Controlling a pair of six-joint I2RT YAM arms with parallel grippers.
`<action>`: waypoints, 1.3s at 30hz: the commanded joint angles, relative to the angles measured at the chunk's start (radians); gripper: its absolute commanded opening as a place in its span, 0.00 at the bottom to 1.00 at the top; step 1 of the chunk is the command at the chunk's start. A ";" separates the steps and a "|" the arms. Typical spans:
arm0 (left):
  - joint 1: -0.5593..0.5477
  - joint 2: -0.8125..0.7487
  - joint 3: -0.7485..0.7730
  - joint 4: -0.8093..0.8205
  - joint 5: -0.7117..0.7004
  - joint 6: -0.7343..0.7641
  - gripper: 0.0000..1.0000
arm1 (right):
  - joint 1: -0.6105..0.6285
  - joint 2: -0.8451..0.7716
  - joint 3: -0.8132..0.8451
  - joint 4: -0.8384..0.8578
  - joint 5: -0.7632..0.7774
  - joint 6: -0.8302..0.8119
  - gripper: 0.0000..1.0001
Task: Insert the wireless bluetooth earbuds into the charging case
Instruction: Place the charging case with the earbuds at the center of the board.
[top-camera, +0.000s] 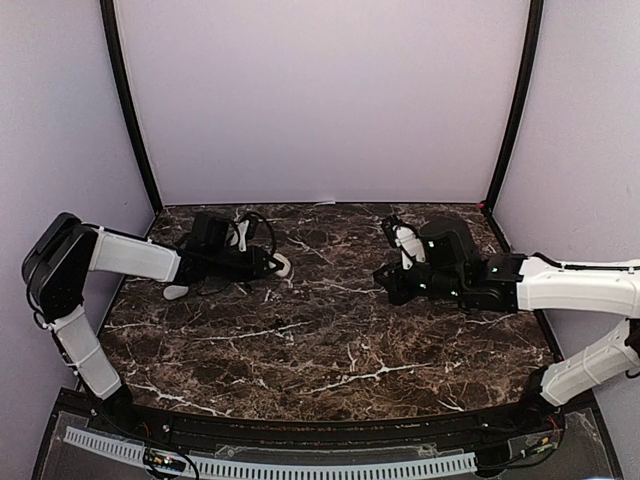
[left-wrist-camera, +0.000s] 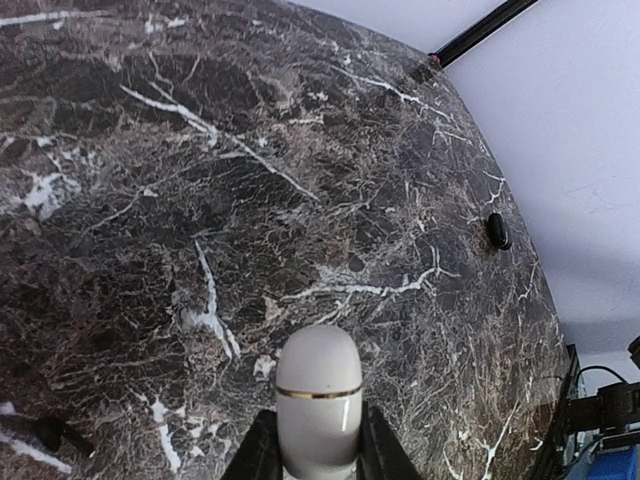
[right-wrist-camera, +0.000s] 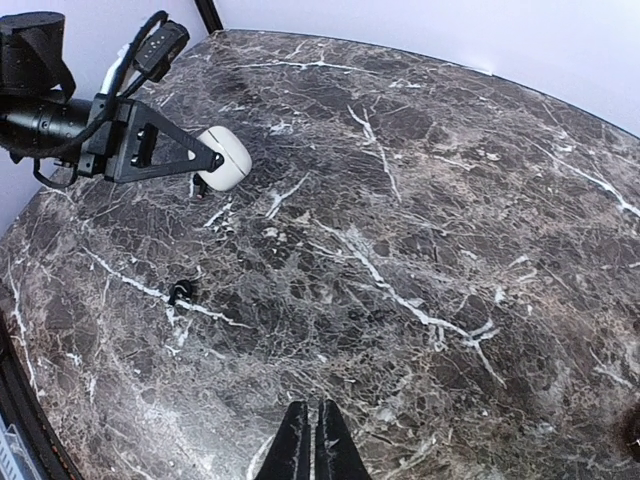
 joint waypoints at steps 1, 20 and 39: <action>0.043 0.106 0.120 -0.057 0.136 -0.060 0.07 | -0.019 -0.037 -0.027 -0.019 0.087 0.044 0.04; 0.137 0.447 0.398 -0.110 0.295 -0.116 0.15 | -0.277 -0.031 -0.085 -0.224 0.353 0.274 0.69; 0.172 0.442 0.415 -0.270 0.203 -0.066 0.76 | -0.553 0.246 0.015 -0.203 0.193 0.302 0.80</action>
